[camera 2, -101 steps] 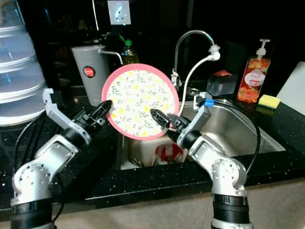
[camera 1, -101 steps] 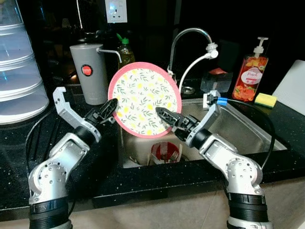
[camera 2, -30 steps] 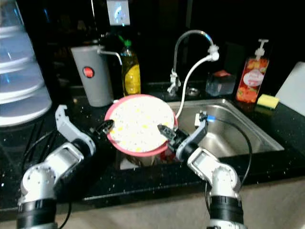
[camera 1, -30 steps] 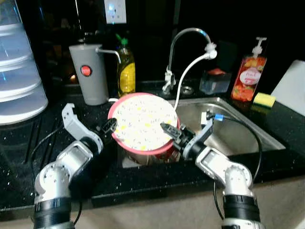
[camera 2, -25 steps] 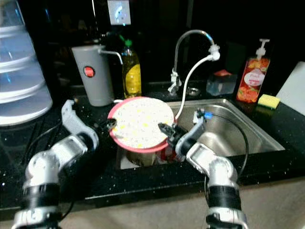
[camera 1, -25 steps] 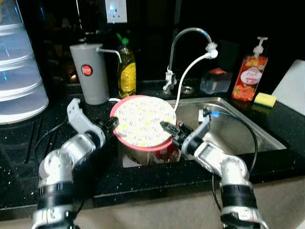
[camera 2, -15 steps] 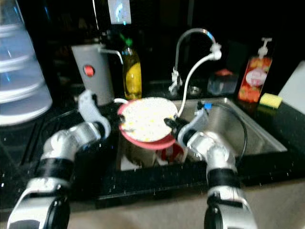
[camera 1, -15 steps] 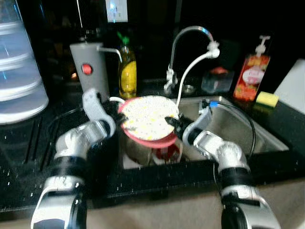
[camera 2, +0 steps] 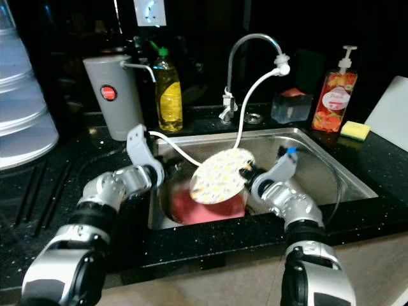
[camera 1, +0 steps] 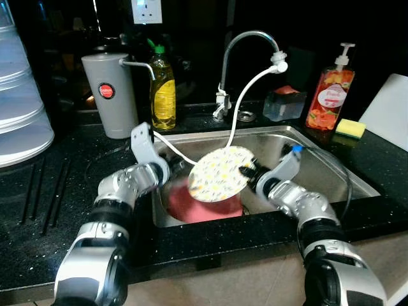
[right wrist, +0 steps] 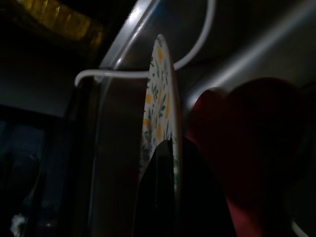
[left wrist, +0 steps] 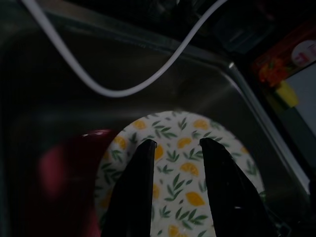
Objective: Kitchen organization
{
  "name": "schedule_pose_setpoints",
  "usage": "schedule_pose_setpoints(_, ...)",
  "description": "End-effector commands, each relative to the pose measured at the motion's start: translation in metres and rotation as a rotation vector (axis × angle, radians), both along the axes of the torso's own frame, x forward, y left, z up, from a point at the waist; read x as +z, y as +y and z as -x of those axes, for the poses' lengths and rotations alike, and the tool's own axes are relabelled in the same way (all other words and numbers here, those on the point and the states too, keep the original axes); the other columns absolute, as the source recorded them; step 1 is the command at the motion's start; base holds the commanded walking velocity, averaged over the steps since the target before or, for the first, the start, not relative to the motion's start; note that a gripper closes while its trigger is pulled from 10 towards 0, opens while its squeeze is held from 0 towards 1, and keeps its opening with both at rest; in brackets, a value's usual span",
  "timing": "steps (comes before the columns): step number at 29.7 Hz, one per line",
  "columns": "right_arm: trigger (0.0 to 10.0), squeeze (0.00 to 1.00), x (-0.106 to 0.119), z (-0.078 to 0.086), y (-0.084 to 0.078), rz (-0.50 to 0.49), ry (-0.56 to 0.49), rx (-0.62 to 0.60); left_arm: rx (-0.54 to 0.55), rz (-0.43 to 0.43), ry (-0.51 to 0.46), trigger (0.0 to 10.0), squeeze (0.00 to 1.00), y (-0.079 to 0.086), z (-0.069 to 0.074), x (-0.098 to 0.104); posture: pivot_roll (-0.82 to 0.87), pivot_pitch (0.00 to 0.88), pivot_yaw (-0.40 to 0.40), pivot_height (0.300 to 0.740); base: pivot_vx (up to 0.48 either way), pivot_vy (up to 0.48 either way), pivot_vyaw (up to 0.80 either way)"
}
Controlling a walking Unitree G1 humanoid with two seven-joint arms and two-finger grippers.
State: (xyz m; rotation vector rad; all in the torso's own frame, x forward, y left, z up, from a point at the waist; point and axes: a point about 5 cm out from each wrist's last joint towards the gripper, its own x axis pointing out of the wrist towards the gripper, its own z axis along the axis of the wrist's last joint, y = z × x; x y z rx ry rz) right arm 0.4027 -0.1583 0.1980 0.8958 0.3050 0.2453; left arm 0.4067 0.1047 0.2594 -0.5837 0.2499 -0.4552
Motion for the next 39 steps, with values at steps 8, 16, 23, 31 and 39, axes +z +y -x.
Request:
schedule_pose_setpoints(8,10.0,0.00,0.008,-0.003,-0.003,0.000,-0.045,0.001,0.058,-0.015,-0.023,10.0,0.00,0.017,-0.001,0.001,-0.04,0.039,-0.009,0.740,0.000,0.000,0.00)
schedule_pose_setpoints(16,10.0,0.00,0.039,-0.005,-0.008,0.061,-0.196,-0.001,0.141,-0.128,-0.197,10.0,0.00,0.040,0.008,0.026,-0.03,0.034,-0.015,0.740,0.000,0.000,0.00)
schedule_pose_setpoints(23,10.0,0.00,0.053,-0.013,-0.005,0.214,-0.220,-0.015,0.189,-0.178,-0.271,10.0,0.00,0.055,0.019,0.036,-0.03,0.033,-0.017,0.740,0.000,0.000,0.00)
schedule_pose_setpoints(31,10.0,0.00,0.048,-0.021,-0.005,0.454,-0.116,-0.146,0.199,-0.238,-0.282,10.0,0.00,0.063,0.038,0.028,-0.03,0.038,-0.021,0.740,0.000,0.000,0.00)
schedule_pose_setpoints(39,10.0,0.00,0.028,-0.020,0.009,0.489,-0.054,-0.099,0.219,-0.233,-0.252,10.0,0.00,0.067,0.044,0.020,-0.01,0.043,-0.034,0.740,0.000,0.000,0.00)
